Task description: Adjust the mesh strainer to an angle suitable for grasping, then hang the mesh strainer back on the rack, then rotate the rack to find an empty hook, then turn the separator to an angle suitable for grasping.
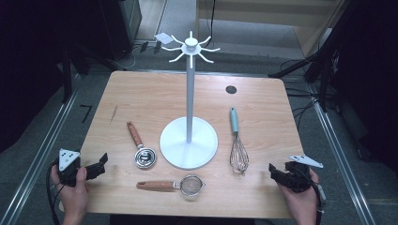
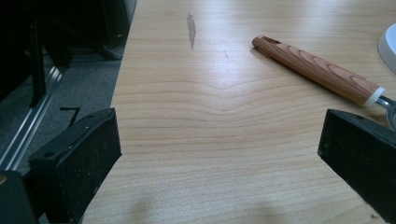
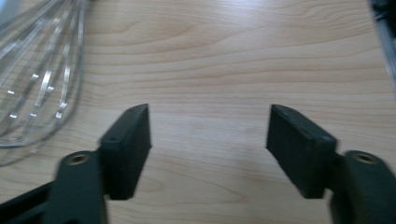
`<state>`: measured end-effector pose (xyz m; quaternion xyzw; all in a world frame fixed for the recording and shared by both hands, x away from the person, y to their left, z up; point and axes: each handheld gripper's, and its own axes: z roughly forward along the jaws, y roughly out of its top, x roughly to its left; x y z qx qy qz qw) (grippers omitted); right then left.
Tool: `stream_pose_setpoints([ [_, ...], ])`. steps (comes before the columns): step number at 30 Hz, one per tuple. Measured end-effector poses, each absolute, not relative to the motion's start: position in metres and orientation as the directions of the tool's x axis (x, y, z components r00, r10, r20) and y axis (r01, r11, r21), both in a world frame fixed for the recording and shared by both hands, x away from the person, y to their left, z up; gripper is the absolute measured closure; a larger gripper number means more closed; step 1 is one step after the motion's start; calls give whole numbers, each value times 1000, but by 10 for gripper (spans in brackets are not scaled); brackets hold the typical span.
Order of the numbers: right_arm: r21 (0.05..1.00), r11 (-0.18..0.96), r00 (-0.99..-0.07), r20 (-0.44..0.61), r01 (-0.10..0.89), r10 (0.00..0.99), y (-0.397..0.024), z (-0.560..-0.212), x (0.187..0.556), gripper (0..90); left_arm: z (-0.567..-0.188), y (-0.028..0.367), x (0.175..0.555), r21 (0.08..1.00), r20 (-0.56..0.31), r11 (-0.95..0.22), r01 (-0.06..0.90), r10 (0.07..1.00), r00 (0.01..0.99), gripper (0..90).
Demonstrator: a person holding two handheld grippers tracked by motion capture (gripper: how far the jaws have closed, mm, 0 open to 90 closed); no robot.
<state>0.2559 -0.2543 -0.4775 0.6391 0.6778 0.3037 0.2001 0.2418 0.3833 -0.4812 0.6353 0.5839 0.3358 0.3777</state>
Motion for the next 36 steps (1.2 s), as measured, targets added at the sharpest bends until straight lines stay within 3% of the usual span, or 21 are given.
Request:
stream_pose_setpoints([
  [4, 651, -18, -113, 160, 759, 981, -249, -478, 259, 127, -481, 383, 242, 872, -12, -34, 489, 996, 90, 0],
  [9, 624, 8, -162, 191, 782, 968, -247, -474, 264, 76, -481, 383, 242, 871, -9, -37, 489, 996, 91, 0],
  [11, 625, 5, -150, 179, 781, 972, -246, -472, 266, 78, -481, 383, 242, 872, -9, -37, 489, 996, 91, 0],
  [17, 581, -103, -75, 273, 807, 959, -245, -466, 281, 42, -481, 383, 242, 873, -7, -39, 487, 996, 92, 0],
  [20, 581, -156, -17, 281, 799, 959, -240, -459, 288, 127, -481, 383, 242, 872, -8, -38, 488, 996, 92, 0],
  [28, 599, -199, 8, 306, 776, 952, -238, -451, 300, 204, -481, 383, 242, 872, -8, -38, 488, 996, 91, 0],
  [30, 600, -180, -31, 324, 780, 945, -237, -448, 304, 200, -481, 383, 242, 871, -5, -41, 490, 996, 93, 0],
  [32, 592, -120, -65, 281, 797, 958, -233, -442, 311, 267, -481, 383, 242, 872, -6, -40, 488, 996, 92, 0],
  [36, 562, -73, -82, 247, 824, 966, -227, -436, 322, 289, -481, 383, 242, 871, -6, -39, 490, 996, 90, 0],
])
